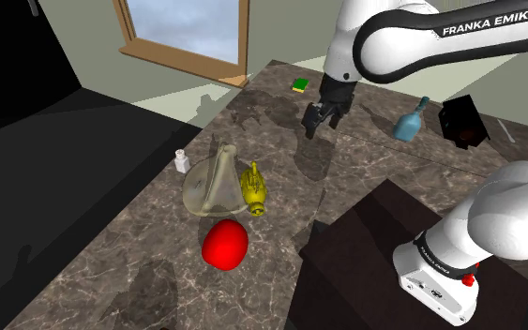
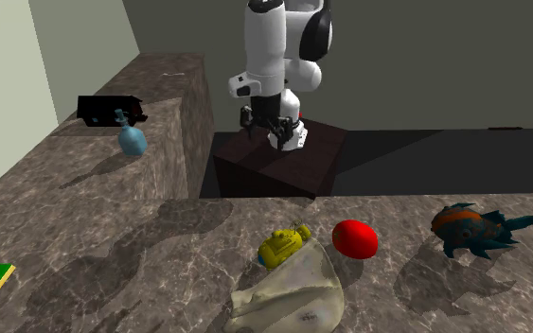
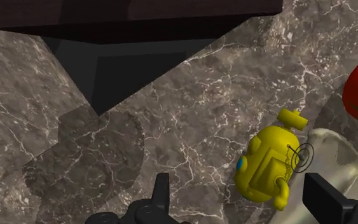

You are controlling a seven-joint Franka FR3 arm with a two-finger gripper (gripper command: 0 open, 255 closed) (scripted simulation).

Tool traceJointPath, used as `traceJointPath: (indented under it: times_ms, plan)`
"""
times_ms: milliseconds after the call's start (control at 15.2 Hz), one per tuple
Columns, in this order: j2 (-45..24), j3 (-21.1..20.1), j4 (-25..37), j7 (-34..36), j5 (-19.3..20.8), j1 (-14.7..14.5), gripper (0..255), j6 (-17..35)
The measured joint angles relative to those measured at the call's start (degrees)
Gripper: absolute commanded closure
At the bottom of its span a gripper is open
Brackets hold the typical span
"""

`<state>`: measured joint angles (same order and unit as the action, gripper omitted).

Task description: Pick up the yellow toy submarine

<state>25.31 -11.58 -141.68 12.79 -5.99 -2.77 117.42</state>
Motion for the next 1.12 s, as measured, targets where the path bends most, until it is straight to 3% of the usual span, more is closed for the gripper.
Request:
traceJointPath:
  times_ms: [594, 1122]
  plan:
    - [-18.2, -6.7, 4.0, 14.3, 2.2, -0.1, 0, 13.1]
    - [-37.9, -8.1, 14.2, 29.5, 10.3, -2.6, 0, 20.5]
